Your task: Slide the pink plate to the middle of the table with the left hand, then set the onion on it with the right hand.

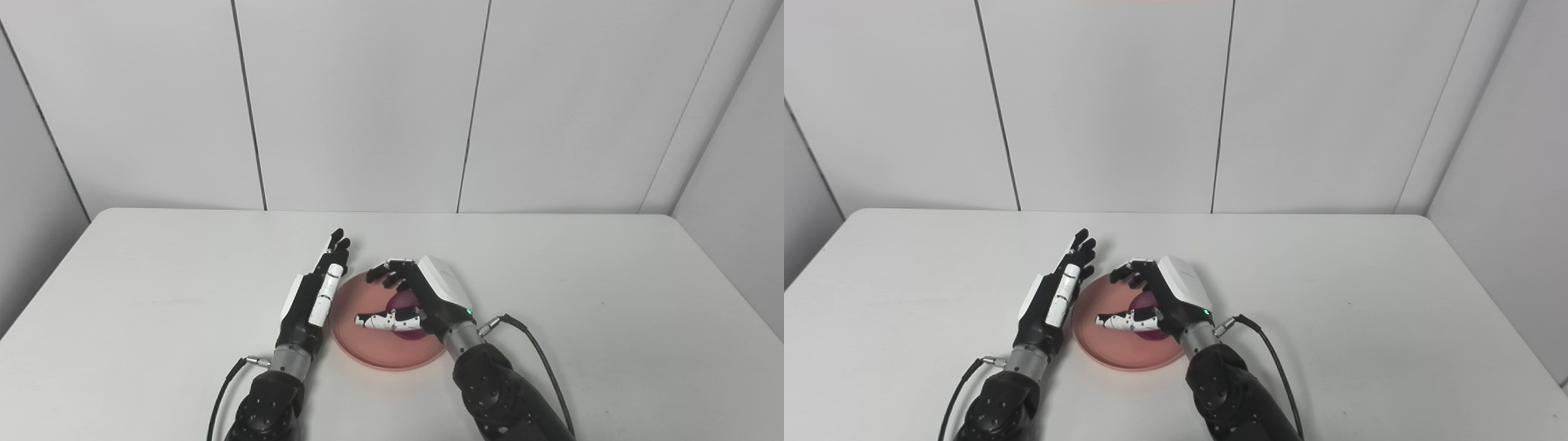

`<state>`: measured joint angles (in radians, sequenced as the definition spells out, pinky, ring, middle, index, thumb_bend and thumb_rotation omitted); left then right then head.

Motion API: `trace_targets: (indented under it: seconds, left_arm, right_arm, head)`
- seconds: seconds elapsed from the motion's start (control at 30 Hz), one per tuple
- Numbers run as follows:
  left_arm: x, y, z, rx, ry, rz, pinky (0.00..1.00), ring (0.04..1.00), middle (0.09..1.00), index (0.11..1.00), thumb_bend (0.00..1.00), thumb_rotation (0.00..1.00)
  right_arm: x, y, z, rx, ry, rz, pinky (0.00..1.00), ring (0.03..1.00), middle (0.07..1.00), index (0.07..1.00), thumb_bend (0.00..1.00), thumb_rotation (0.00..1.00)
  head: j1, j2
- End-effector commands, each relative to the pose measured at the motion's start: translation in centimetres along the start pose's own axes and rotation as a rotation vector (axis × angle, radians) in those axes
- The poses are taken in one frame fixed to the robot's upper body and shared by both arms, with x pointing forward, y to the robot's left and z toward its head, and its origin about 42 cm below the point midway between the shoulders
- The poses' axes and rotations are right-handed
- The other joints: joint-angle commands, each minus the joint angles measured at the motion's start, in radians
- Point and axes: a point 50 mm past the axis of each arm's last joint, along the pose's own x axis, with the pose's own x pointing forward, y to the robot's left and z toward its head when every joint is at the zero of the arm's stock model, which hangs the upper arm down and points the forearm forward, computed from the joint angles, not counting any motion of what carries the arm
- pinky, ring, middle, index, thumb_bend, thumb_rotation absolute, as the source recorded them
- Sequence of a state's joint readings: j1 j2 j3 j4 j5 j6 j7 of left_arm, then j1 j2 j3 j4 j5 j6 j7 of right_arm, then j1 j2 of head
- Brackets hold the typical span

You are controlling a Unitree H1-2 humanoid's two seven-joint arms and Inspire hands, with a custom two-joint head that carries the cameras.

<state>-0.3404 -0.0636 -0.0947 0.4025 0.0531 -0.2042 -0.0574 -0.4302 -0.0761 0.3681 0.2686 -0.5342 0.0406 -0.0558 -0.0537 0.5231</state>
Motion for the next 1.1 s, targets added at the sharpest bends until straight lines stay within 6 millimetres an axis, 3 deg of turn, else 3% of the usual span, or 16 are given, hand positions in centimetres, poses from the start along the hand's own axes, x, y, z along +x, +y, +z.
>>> trace_targets:
  seconds: [0.0, 0.27, 0.47, 0.6, 1.07]
  left_arm:
    - [0.6, 0.1, 0.5, 0.018, -0.025, -0.002, 0.96, 0.986, 0.980, 0.974, 0.55, 1.00]
    - [0.6, 0.0, 0.3, -0.019, -0.028, 0.001, 0.97, 0.982, 0.975, 0.967, 0.54, 1.00]
    - [0.5, 0.0, 0.3, -0.036, -0.024, 0.001, 0.97, 0.978, 0.972, 0.972, 0.54, 1.00]
    - [0.4, 0.0, 0.2, -0.045, -0.026, 0.002, 0.98, 0.980, 0.973, 0.978, 0.54, 1.00]
    - [0.2, 0.1, 0.1, -0.036, -0.017, 0.004, 0.98, 0.983, 0.973, 0.974, 0.55, 1.00]
  right_arm:
    - [1.0, -1.8, 2.4, -0.006, -0.134, -0.056, 0.70, 0.771, 0.807, 0.802, 0.62, 0.52]
    - [0.1, -3.4, 2.5, -0.005, -0.202, -0.106, 0.82, 0.895, 0.921, 0.922, 0.65, 0.83]
    - [-0.8, -5.0, 1.7, 0.011, -0.213, -0.152, 0.83, 0.912, 0.946, 0.938, 0.64, 0.94]
    - [-1.4, -5.8, 0.7, 0.066, -0.182, -0.150, 0.86, 0.936, 0.970, 0.961, 0.63, 0.99]
    - [-2.9, -7.0, -2.5, 0.160, -0.081, -0.169, 0.86, 0.939, 0.961, 0.947, 0.59, 1.00]
  head:
    - [0.001, 0.001]
    - [0.000, -0.003]
    - [0.002, -0.003]
    - [0.001, -0.003]
    - [0.004, -0.002]
